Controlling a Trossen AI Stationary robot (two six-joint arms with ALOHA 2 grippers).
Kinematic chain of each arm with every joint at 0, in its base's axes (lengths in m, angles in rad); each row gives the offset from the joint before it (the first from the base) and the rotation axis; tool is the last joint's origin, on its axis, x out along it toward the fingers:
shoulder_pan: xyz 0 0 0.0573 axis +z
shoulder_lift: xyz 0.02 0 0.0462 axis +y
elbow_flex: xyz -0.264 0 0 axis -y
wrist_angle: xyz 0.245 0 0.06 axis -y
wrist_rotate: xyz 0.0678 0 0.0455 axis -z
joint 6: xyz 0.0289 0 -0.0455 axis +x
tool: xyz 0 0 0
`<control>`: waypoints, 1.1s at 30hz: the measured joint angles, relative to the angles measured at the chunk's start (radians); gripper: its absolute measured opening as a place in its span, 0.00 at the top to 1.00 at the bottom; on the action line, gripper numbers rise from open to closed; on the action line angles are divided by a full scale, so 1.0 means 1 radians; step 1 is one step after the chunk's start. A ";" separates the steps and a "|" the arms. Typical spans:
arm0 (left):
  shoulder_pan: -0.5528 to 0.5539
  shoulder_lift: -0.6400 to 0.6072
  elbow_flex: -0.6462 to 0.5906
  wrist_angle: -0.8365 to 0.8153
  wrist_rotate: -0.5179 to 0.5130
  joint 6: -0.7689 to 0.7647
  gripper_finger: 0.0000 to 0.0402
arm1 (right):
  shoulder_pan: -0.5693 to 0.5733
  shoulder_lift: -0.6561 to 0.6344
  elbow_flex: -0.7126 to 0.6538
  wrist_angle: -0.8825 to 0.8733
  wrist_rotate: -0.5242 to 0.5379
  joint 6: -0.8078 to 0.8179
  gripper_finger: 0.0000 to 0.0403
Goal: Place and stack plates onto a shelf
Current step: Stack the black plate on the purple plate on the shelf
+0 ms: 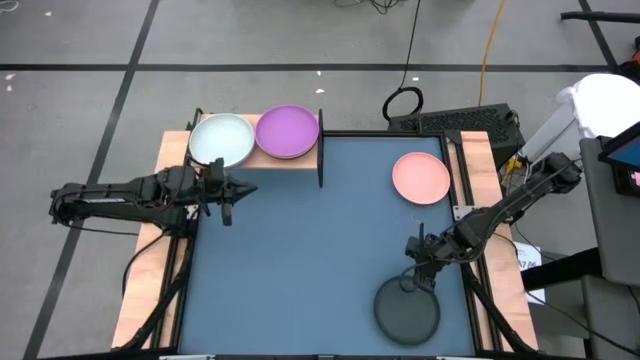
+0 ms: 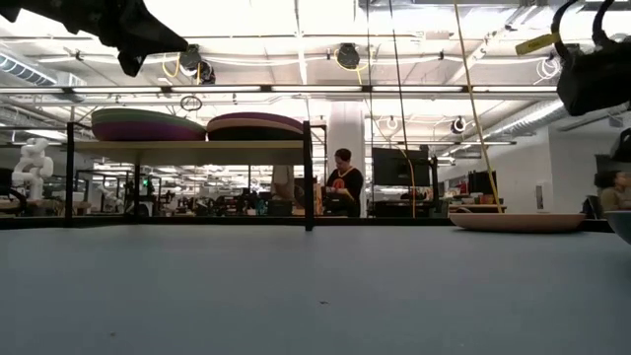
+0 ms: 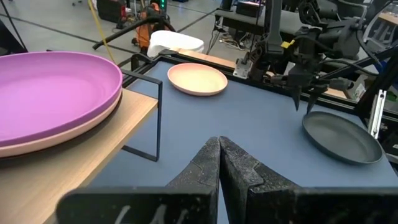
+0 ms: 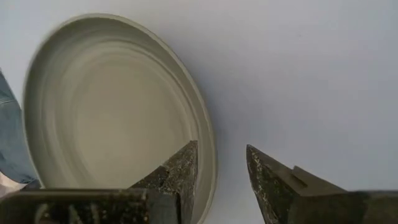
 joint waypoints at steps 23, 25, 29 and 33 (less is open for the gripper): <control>0.001 0.000 0.000 -0.019 0.000 0.008 0.98 | 0.019 0.156 0.000 0.141 -0.047 -0.145 0.98; 0.000 0.000 0.000 -0.019 0.000 0.000 0.98 | 0.018 0.156 0.000 0.143 -0.045 -0.111 0.98; 0.001 0.000 0.000 -0.017 0.000 -0.003 0.98 | 0.013 0.138 0.000 0.176 -0.045 -0.103 0.99; 0.001 0.000 0.000 0.008 0.000 -0.005 0.98 | -0.022 0.095 0.014 0.173 -0.045 -0.067 0.99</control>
